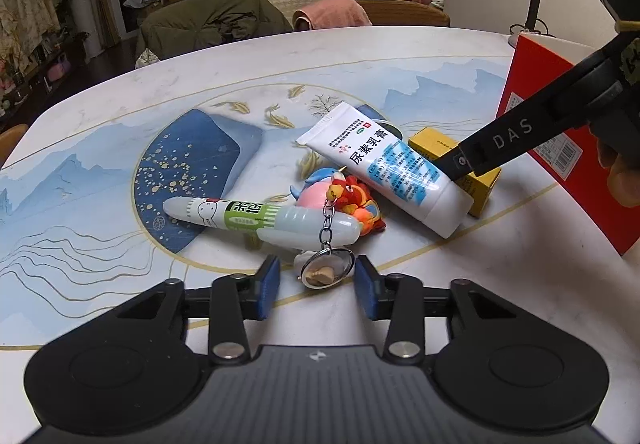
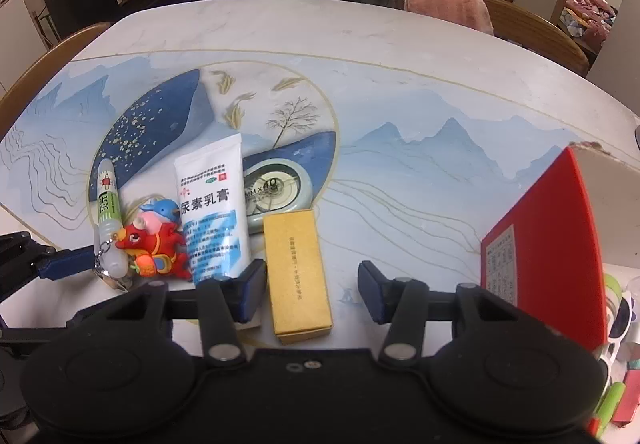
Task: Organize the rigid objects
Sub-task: 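Grasp the yellow box with the right tool while the left tool approaches the keychain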
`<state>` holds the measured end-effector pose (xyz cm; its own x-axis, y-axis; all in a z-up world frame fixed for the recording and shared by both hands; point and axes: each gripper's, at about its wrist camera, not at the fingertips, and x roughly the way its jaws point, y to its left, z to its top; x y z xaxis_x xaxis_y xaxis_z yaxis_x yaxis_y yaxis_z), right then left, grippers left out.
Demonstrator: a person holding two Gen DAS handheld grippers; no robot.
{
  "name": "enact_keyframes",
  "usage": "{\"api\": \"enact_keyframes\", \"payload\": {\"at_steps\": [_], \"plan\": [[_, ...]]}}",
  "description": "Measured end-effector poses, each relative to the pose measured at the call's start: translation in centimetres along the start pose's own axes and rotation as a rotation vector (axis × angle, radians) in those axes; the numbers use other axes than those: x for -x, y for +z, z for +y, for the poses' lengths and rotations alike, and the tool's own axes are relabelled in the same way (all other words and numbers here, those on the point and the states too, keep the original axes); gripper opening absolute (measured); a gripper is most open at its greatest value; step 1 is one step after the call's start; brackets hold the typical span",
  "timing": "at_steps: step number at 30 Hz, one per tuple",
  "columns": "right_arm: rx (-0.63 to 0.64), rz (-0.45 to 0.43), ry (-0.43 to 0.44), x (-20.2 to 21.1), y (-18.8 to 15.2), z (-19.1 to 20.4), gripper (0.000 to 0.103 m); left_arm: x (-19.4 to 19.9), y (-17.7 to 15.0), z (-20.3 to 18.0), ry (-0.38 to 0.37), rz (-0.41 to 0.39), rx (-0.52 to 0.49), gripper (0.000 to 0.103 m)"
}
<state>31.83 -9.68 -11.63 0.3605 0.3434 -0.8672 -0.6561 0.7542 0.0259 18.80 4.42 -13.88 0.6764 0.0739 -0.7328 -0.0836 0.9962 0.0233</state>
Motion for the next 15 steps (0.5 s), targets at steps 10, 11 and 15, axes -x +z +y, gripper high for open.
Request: {"api": "enact_keyframes", "payload": {"at_steps": [10,11,15], "plan": [[0.011,0.001,0.006,-0.24,-0.03,0.41,0.035,0.4,0.08,0.19,-0.013,-0.007,0.014,0.027],[0.012,0.0,0.003,-0.2,-0.04,0.45,0.032,0.46,0.1,0.25,-0.013,-0.006,0.019,0.027],[0.009,-0.006,-0.006,0.1,-0.12,0.45,0.029,0.9,0.08,0.27,-0.01,-0.01,0.02,0.027]]}}
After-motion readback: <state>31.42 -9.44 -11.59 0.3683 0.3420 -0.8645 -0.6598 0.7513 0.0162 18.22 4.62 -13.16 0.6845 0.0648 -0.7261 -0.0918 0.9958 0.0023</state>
